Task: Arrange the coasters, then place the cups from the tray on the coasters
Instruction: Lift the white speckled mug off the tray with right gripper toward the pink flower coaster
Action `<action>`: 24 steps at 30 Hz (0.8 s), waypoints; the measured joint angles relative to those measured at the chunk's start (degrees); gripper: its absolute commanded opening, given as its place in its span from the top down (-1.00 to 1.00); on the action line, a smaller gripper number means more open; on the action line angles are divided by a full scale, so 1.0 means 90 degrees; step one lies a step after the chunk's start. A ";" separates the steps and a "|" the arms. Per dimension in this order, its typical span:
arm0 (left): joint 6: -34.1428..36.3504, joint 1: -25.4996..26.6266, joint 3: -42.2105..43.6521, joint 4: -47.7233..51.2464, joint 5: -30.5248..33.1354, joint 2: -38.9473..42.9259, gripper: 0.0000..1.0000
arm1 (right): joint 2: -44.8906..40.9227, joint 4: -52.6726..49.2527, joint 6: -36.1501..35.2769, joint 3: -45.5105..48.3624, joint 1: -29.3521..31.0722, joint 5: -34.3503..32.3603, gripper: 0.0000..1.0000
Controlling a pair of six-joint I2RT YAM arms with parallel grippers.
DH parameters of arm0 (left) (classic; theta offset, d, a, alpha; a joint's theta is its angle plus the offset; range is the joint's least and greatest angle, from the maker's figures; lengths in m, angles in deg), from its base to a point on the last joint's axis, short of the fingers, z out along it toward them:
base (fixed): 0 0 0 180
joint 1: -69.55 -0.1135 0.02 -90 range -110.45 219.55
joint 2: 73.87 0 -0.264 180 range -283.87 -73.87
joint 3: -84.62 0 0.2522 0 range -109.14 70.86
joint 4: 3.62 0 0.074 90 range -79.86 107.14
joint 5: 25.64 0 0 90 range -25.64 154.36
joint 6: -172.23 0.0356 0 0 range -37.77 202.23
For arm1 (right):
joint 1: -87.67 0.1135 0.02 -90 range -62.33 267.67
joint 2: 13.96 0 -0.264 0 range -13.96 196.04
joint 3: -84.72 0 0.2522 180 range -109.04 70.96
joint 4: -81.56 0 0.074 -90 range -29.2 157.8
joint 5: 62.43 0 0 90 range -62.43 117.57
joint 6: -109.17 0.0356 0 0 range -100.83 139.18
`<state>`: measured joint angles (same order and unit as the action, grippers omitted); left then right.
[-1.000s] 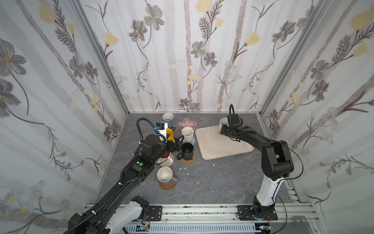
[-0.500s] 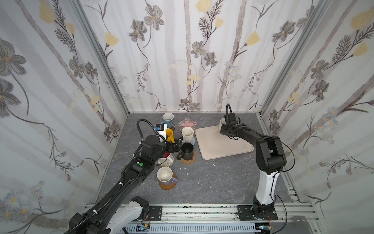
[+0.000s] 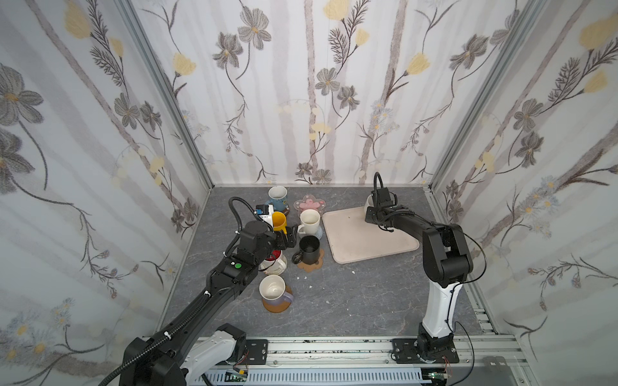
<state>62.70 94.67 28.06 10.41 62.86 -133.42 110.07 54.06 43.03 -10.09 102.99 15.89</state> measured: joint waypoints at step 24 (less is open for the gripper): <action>-0.0350 -0.0500 -0.0015 -0.0100 -0.0005 -0.0138 -1.00 | 0.0119 -0.0699 -0.0947 -0.2074 0.0755 0.0753 1.00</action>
<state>59.55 90.17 27.92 9.52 62.82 -134.66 111.14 47.76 34.51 -28.76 109.78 22.66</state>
